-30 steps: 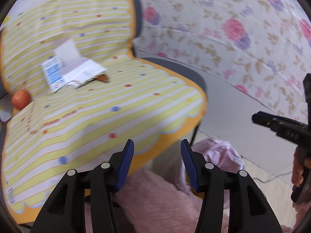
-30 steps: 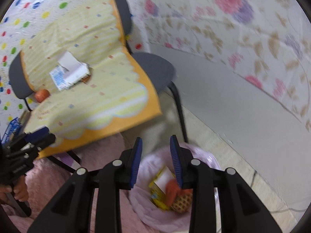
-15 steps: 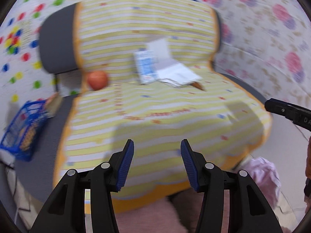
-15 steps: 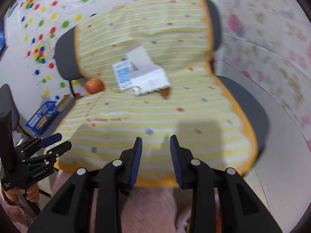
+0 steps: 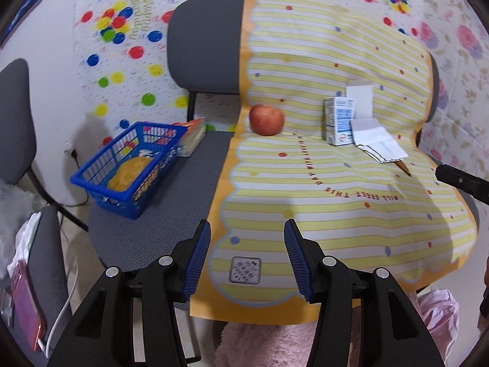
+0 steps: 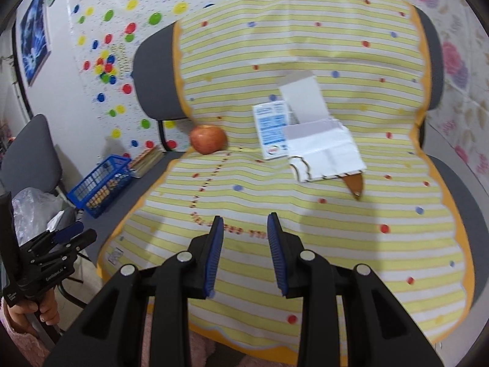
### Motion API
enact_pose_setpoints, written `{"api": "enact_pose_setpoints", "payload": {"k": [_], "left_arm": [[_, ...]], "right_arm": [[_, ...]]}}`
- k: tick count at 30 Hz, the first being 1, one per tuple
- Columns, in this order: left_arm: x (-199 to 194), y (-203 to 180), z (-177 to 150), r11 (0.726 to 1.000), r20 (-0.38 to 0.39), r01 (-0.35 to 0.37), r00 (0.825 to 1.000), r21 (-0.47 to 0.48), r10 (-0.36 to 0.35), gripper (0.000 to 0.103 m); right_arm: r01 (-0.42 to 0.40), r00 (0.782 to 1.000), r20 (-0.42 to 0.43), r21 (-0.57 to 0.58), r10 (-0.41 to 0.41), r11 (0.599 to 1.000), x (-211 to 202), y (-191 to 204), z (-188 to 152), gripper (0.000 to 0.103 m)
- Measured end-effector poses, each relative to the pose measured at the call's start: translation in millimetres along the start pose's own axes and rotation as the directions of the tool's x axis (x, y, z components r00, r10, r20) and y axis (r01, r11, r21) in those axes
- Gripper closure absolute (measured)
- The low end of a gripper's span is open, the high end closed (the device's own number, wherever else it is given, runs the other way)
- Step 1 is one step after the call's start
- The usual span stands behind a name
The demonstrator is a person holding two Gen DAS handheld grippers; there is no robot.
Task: Collect trash
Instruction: 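Move both open tools back over the mat toward remaining items, then grasp white paper bread bag with right tool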
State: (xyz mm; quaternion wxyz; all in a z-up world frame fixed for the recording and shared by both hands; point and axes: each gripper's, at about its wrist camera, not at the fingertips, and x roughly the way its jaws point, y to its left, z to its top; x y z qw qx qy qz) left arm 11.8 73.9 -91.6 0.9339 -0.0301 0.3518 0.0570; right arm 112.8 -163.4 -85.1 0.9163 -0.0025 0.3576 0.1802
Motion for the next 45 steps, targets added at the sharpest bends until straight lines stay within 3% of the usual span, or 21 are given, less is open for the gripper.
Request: {"api": "enact_pose_setpoints", "payload": {"k": [7, 10, 18, 25, 31, 43, 45], "left_arm": [[9, -5, 3, 1.000, -0.013, -0.001, 1.000, 0.004, 0.001, 0.051], [13, -7, 5, 1.000, -0.017, -0.012, 1.000, 0.010, 0.013, 0.041], [36, -19, 23, 1.000, -0.023, 0.004, 1.000, 0.025, -0.003, 0.041], [59, -33, 44, 0.998, -0.023, 0.034, 0.999, 0.052, -0.033, 0.040], [81, -41, 67, 0.997, -0.028, 0.052, 0.998, 0.059, -0.051, 0.040], [130, -69, 104, 0.992, -0.053, 0.082, 0.996, 0.098, -0.077, 0.039], [136, -73, 109, 0.991, -0.053, 0.087, 0.995, 0.104, -0.082, 0.039]], "right_arm": [[0.024, 1.000, -0.010, 0.010, -0.024, 1.000, -4, -13, -8, 0.072], [0.036, 0.999, -0.005, 0.027, -0.036, 0.999, -11, -21, -11, 0.070], [0.093, 0.995, 0.019, 0.060, -0.094, 0.994, -23, -44, -7, 0.060], [0.171, 0.985, 0.016, 0.108, -0.174, 0.979, -19, -75, 3, 0.060], [0.195, 0.981, -0.013, 0.138, -0.195, 0.971, 4, -95, 20, 0.056], [0.206, 0.977, -0.102, 0.200, -0.189, 0.958, 96, -140, 51, 0.052], [0.207, 0.976, -0.119, 0.225, -0.184, 0.952, 112, -149, 54, 0.045]]}}
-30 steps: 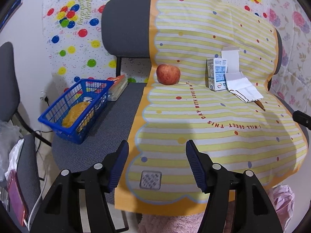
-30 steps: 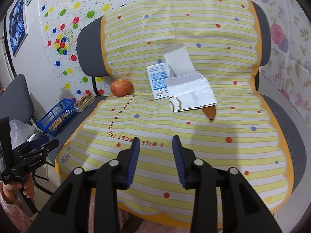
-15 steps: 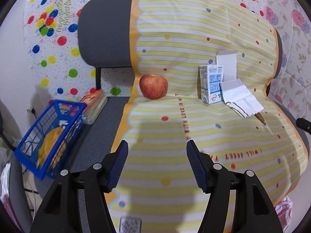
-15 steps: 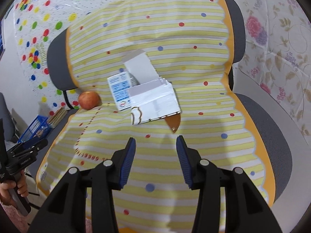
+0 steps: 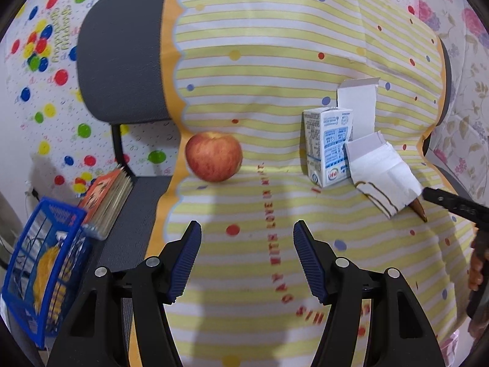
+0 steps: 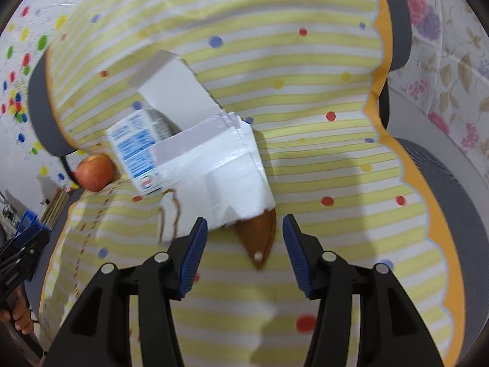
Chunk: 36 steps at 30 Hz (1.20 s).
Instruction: Collect trash
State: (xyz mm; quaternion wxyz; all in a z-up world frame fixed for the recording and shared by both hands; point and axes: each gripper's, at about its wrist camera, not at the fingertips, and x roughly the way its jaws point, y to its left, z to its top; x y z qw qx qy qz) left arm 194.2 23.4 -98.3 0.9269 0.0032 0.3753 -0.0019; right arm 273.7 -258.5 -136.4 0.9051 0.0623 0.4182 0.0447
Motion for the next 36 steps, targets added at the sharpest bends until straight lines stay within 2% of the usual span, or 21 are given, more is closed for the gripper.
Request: {"api": "enact_pose_setpoints", "payload": {"k": [8, 10, 13, 14, 16, 17, 19, 20, 21, 25, 29, 36], "left_arm": [[17, -6, 4, 1.000, -0.022, 0.008, 1.000, 0.019, -0.008, 0.039], [20, -5, 4, 1.000, -0.029, 0.006, 1.000, 0.017, -0.005, 0.039], [21, -4, 2, 1.000, -0.036, 0.000, 0.999, 0.022, 0.001, 0.039], [21, -3, 2, 1.000, -0.036, -0.002, 0.999, 0.023, 0.003, 0.039], [19, -3, 1, 1.000, -0.037, -0.003, 0.999, 0.024, 0.004, 0.039], [18, -4, 0, 1.000, -0.035, -0.004, 0.999, 0.026, 0.005, 0.039], [16, -4, 0, 1.000, -0.033, -0.007, 0.999, 0.028, 0.008, 0.039], [14, -3, -1, 1.000, -0.032, -0.007, 0.999, 0.025, 0.008, 0.039], [13, -3, -1, 1.000, -0.029, -0.005, 1.000, 0.022, 0.006, 0.039], [8, -6, -3, 1.000, -0.026, 0.002, 1.000, 0.027, -0.001, 0.039], [1, -9, -6, 0.999, -0.020, 0.013, 1.000, 0.036, -0.013, 0.039], [-9, -17, -14, 0.998, -0.014, 0.042, 0.999, 0.054, -0.041, 0.039]], "right_arm": [[-0.031, 0.997, -0.066, 0.082, 0.036, 0.996, 45, -7, 15, 0.044], [-0.045, 0.997, -0.062, 0.094, 0.051, 0.995, 48, -8, 17, 0.038], [-0.079, 0.995, -0.052, 0.102, 0.085, 0.992, 50, -7, 21, 0.038], [-0.078, 0.996, -0.045, 0.105, 0.083, 0.991, 49, -5, 21, 0.040], [-0.058, 0.998, -0.016, 0.079, 0.060, 0.995, 43, 0, 22, 0.056], [-0.055, 0.998, 0.005, 0.067, 0.055, 0.996, 36, 4, 22, 0.057], [-0.064, 0.997, 0.040, 0.047, 0.062, 0.997, 25, 10, 23, 0.065], [-0.065, 0.997, 0.048, 0.036, 0.063, 0.997, 23, 12, 26, 0.078], [-0.079, 0.996, 0.051, 0.017, 0.078, 0.997, 18, 16, 26, 0.097], [-0.096, 0.991, 0.084, -0.036, 0.099, 0.995, -7, 28, 28, 0.100], [-0.067, 0.995, 0.068, -0.025, 0.069, 0.997, -36, 25, 20, 0.100], [0.003, 1.000, 0.028, 0.061, -0.005, 0.998, -92, -12, -21, 0.100]]}}
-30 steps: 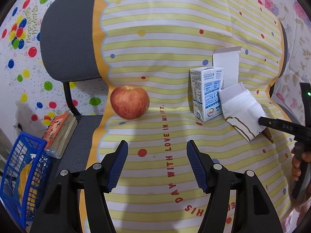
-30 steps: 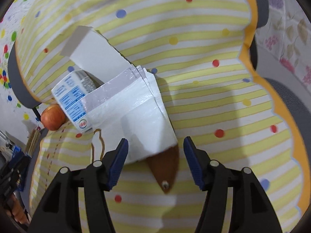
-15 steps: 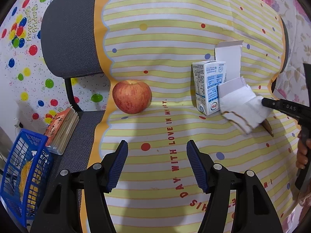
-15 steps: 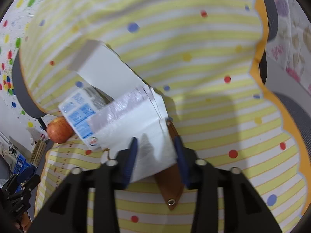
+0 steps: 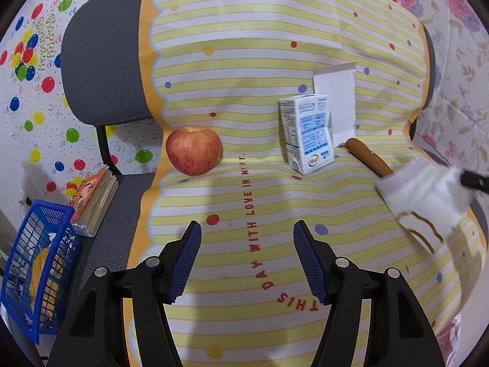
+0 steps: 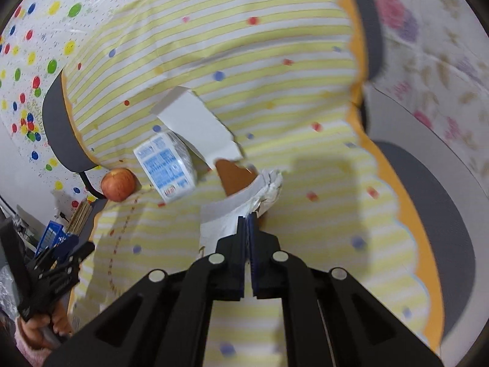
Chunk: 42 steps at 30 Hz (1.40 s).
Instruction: Collect trash
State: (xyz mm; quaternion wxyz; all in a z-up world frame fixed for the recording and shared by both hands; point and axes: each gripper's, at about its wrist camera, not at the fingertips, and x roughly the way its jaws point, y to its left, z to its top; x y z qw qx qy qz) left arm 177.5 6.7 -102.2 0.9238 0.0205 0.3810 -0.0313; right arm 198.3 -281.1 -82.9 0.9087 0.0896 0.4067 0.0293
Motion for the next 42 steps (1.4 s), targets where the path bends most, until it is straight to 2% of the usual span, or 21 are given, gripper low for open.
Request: {"api": "enact_pose_setpoints", "payload": {"k": [5, 9, 11, 13, 14, 16, 17, 21, 24, 27, 33, 37, 42], "left_arm": [[-3, -9, -2, 1.000, 0.000, 0.021, 1.000, 0.015, -0.021, 0.039], [-9, -12, 0, 0.999, 0.012, 0.029, 0.999, 0.021, -0.029, 0.039], [-13, -10, 0, 0.999, 0.019, 0.027, 0.999, 0.018, -0.028, 0.039], [-15, -7, 0, 1.000, 0.020, 0.025, 0.999, 0.011, -0.025, 0.039], [-15, -5, 0, 1.000, 0.021, 0.023, 1.000, 0.010, -0.023, 0.039], [-17, 0, -1, 1.000, 0.020, 0.014, 1.000, 0.008, -0.014, 0.039], [-17, 2, -2, 1.000, 0.019, 0.010, 1.000, 0.008, -0.010, 0.039], [-10, 11, -1, 1.000, 0.011, -0.001, 1.000, 0.000, 0.001, 0.039], [-4, 13, 0, 1.000, 0.003, 0.004, 1.000, -0.017, -0.004, 0.039], [-1, 12, 1, 1.000, 0.005, 0.010, 1.000, -0.018, -0.010, 0.039], [0, 8, 2, 1.000, 0.005, 0.013, 1.000, -0.014, -0.012, 0.039], [1, 11, 2, 1.000, 0.002, 0.005, 1.000, -0.018, -0.005, 0.039], [2, 15, 1, 1.000, 0.000, 0.002, 1.000, -0.028, -0.002, 0.039]], "right_arm": [[0.069, 0.998, 0.002, 0.016, -0.069, 0.997, -17, -10, -10, 0.100], [0.071, 0.997, 0.022, 0.005, -0.071, 0.998, -7, 6, 16, 0.100], [0.071, 0.997, 0.009, -0.015, -0.070, 0.997, 9, 19, 33, 0.096], [0.025, 1.000, -0.012, -0.043, -0.025, 0.999, 33, 38, 52, 0.094], [0.017, 0.999, -0.028, -0.053, -0.019, 0.998, 42, 45, 58, 0.089], [-0.039, 0.999, -0.038, -0.064, 0.037, 0.997, 53, 59, 68, 0.059], [-0.071, 0.997, -0.035, -0.081, 0.069, 0.994, 56, 68, 71, 0.055], [-0.071, 0.997, -0.011, -0.131, 0.070, 0.989, 53, 81, 68, 0.055], [-0.040, 0.999, -0.020, -0.157, 0.038, 0.987, 53, 80, 59, 0.055], [-0.017, 0.999, -0.046, -0.166, 0.010, 0.986, 59, 73, 48, 0.055], [-0.028, 0.993, -0.117, -0.143, 0.011, 0.989, 82, 65, 26, 0.055], [-0.038, 0.991, -0.135, -0.140, 0.019, 0.989, 91, 71, 19, 0.055], [-0.004, 0.988, -0.154, -0.155, -0.021, 0.988, 104, 75, 13, 0.055]]}}
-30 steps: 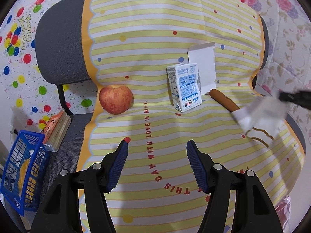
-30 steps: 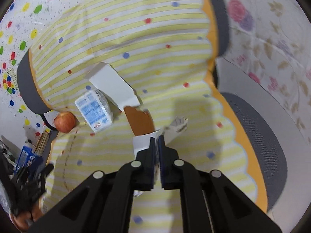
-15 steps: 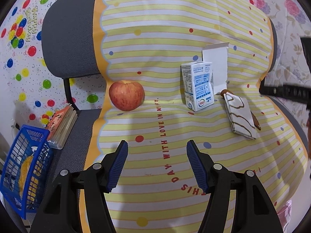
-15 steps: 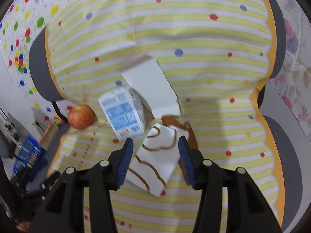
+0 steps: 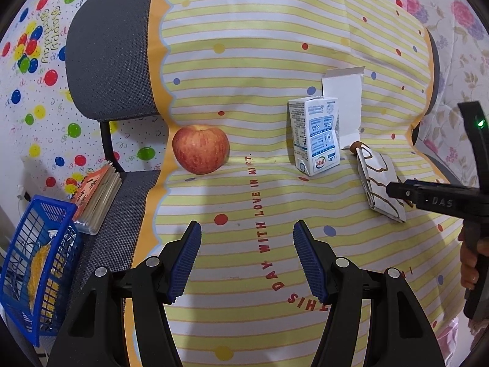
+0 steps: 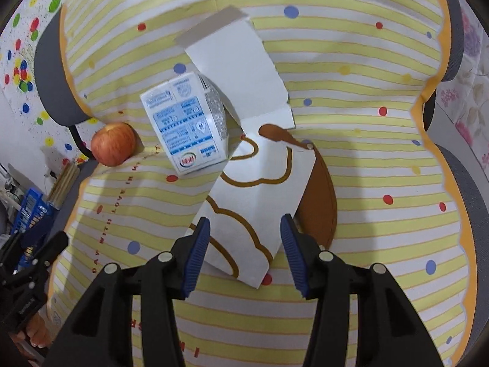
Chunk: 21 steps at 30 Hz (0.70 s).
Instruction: Collect trash
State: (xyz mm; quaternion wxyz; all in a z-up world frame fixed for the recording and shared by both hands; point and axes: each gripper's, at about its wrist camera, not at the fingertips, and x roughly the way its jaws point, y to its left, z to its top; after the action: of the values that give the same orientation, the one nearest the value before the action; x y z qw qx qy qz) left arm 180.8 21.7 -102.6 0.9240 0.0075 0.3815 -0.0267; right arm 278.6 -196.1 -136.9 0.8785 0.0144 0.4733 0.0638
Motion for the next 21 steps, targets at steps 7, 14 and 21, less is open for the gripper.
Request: {"api": "enact_pose_setpoints", "payload": {"k": [7, 14, 21], "left_arm": [[5, 2, -2, 1.000, -0.013, 0.001, 1.000, -0.008, -0.001, 0.039], [7, 0, -4, 1.000, -0.022, 0.002, 1.000, -0.001, -0.002, 0.039], [10, -6, 5, 1.000, -0.015, -0.004, 1.000, 0.027, 0.004, 0.039]], "right_arm": [[-0.027, 0.999, -0.034, 0.053, 0.029, 0.998, 19, -7, -7, 0.052], [-0.108, 0.994, 0.038, 0.090, 0.105, 0.990, 27, -12, -2, 0.046], [-0.225, 0.967, 0.150, 0.125, 0.206, 0.966, -2, -22, 7, 0.100]]}}
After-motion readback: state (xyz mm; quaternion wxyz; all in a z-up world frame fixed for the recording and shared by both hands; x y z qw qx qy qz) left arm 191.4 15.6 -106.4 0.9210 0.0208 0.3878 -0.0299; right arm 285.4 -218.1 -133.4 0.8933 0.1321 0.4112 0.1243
